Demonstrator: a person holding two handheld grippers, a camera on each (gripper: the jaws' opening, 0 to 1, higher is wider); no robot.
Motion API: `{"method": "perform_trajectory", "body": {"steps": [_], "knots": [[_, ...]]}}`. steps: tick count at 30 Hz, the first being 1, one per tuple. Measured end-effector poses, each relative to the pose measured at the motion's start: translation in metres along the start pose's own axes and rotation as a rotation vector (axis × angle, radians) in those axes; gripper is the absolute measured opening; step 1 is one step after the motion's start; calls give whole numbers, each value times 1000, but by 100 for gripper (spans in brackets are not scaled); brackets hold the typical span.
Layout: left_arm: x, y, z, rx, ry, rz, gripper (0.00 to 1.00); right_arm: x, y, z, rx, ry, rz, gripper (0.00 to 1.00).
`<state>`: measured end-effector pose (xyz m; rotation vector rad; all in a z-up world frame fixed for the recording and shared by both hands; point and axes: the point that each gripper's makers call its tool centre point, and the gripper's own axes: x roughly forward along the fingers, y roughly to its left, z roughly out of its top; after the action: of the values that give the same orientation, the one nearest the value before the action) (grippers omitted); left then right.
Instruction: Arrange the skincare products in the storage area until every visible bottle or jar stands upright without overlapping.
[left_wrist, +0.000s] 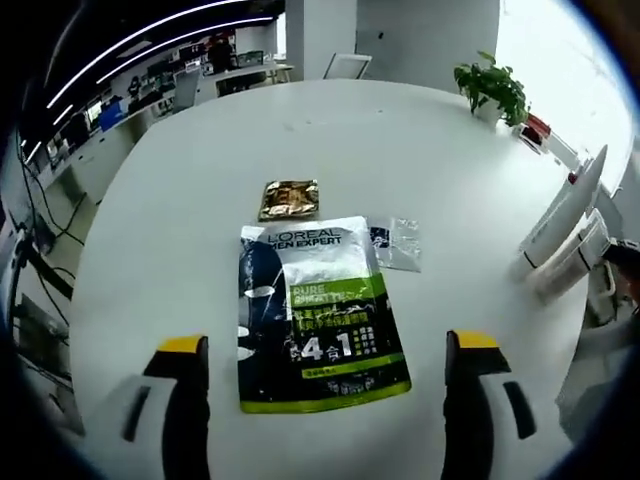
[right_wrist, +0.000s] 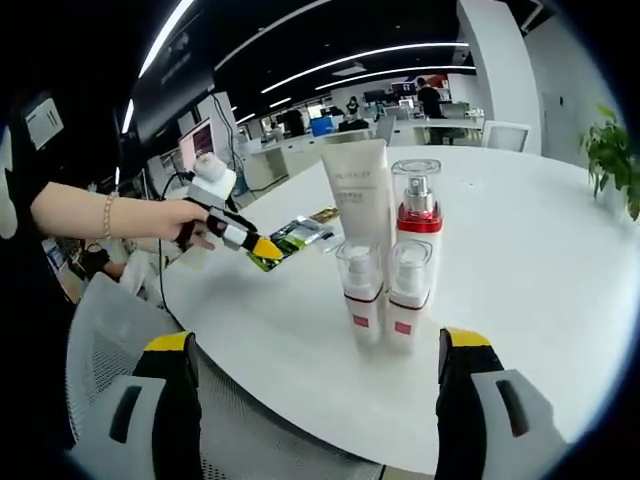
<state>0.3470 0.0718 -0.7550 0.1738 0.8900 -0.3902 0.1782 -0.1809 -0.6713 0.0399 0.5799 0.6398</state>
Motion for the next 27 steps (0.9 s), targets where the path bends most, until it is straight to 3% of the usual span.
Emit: {"method": "perform_trajectory", "body": {"steps": [17,21,27], "knots": [[11,7,-13,7,85,12,78,1,-2,-2,12,12,-7,100],[14,12,-9,24,71,32,82,1,-3,-3,17,14,-10,100],[15,16,-7,10,57,40,75,1,-3,-4,17,19,-11,100]]}}
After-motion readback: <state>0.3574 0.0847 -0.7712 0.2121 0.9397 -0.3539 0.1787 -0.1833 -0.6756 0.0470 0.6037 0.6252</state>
